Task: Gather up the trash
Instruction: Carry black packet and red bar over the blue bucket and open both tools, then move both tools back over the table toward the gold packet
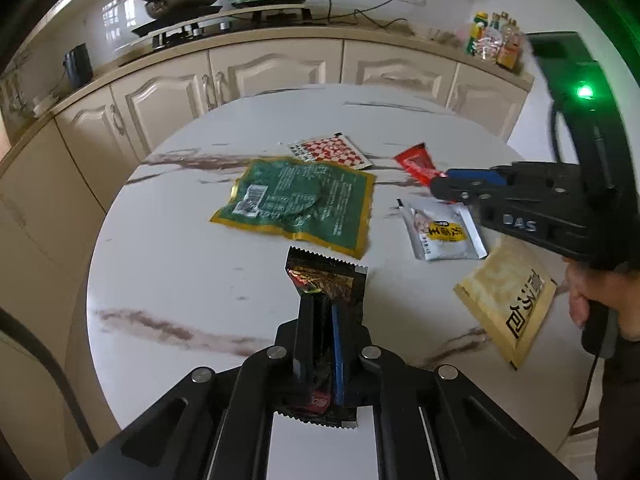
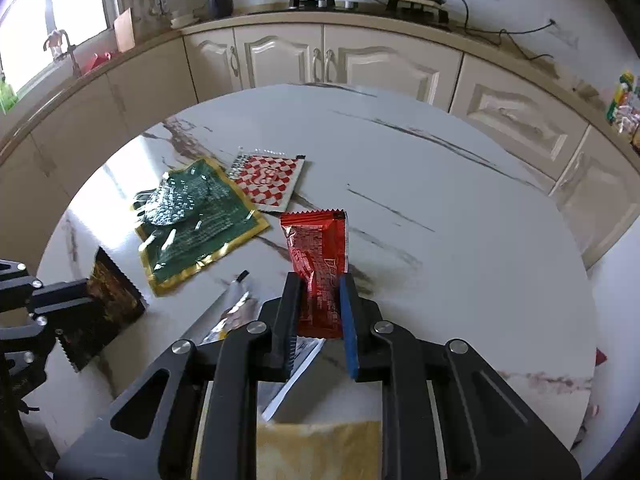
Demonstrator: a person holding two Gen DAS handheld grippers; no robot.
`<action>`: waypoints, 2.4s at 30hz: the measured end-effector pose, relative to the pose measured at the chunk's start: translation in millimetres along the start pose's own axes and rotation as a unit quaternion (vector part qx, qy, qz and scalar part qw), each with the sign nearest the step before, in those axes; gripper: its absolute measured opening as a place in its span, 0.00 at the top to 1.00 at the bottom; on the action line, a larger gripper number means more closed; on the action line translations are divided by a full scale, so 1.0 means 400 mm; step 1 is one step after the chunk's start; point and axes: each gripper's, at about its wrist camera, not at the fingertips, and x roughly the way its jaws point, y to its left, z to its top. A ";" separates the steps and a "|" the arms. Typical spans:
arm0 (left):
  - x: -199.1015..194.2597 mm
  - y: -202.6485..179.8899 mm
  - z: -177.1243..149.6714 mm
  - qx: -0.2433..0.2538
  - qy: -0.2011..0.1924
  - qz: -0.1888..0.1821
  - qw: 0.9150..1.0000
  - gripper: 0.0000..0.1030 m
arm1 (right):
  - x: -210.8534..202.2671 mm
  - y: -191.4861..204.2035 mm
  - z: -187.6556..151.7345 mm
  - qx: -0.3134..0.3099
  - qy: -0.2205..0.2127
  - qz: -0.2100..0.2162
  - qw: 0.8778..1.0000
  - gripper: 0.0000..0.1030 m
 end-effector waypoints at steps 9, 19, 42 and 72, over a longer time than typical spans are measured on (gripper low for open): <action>-0.073 0.058 -0.037 -0.037 -0.018 -0.029 0.999 0.97 | -0.125 0.032 -0.015 0.012 -0.037 0.016 0.999 0.82; -0.244 0.172 -0.093 -0.080 -0.080 -0.012 0.994 0.97 | -0.214 0.247 0.015 -0.025 -0.082 0.072 0.994 0.82; -0.158 0.892 -0.446 -0.301 0.016 0.114 0.947 0.97 | 0.249 1.037 0.076 -0.138 0.034 0.152 0.978 0.82; -0.214 0.969 -0.396 -0.346 -0.016 0.161 0.924 0.53 | 0.440 1.044 0.108 -0.078 0.076 0.166 0.980 0.41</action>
